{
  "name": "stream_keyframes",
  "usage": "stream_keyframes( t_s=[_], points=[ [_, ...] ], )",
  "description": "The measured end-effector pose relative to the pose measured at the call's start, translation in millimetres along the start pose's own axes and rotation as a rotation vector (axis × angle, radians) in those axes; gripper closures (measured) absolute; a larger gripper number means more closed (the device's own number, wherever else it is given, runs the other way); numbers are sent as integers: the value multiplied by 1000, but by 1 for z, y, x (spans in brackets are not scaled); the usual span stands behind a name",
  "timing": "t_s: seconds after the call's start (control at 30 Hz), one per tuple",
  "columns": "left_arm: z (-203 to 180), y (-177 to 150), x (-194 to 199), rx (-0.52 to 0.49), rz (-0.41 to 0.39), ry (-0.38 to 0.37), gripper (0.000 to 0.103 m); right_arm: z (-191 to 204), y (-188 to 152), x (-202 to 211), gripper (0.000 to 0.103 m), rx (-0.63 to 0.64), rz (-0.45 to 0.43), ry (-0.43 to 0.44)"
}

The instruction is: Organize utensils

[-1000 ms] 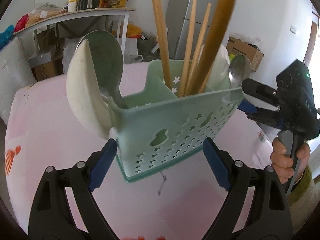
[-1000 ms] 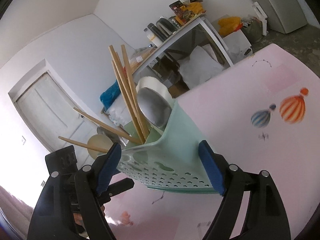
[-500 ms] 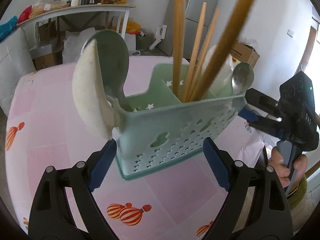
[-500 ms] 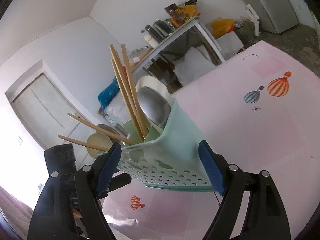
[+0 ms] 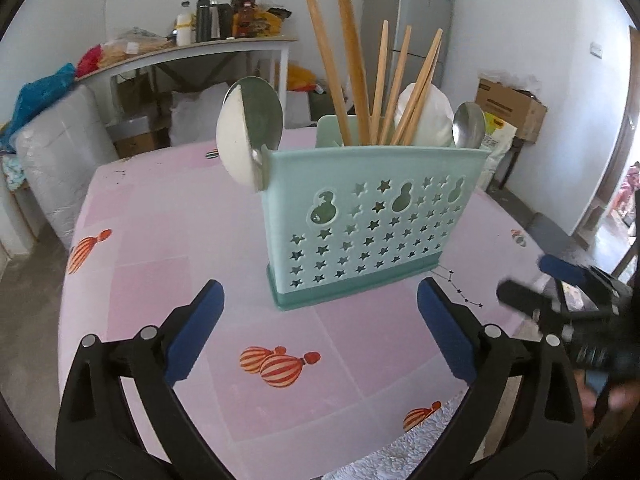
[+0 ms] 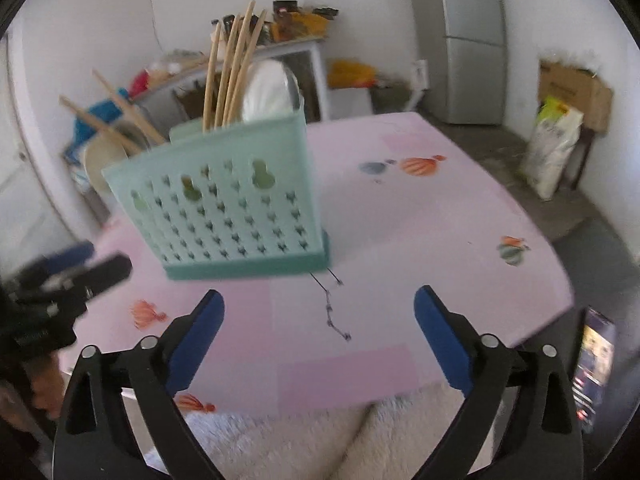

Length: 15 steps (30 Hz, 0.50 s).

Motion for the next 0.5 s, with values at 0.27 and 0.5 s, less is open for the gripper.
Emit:
stream_keyframes(
  t_s=[0.27, 0.5],
  points=[
    [0, -12, 14, 12, 30, 138, 9, 4, -1, 9, 7, 48, -71, -142],
    [11, -11, 26, 28, 24, 294, 9, 4, 5, 11, 6, 73, -104, -181]
  ],
)
Point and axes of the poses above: each gripper's, at about its wrist camera, not at the fingertips, and x roughly against the way its jaws point, z to its left, y to its top, the point moved 7 cm from there along -x, roughly the way its jaws point, and after that the axes turned 14 degrees about -x, right-handed, at the moved point
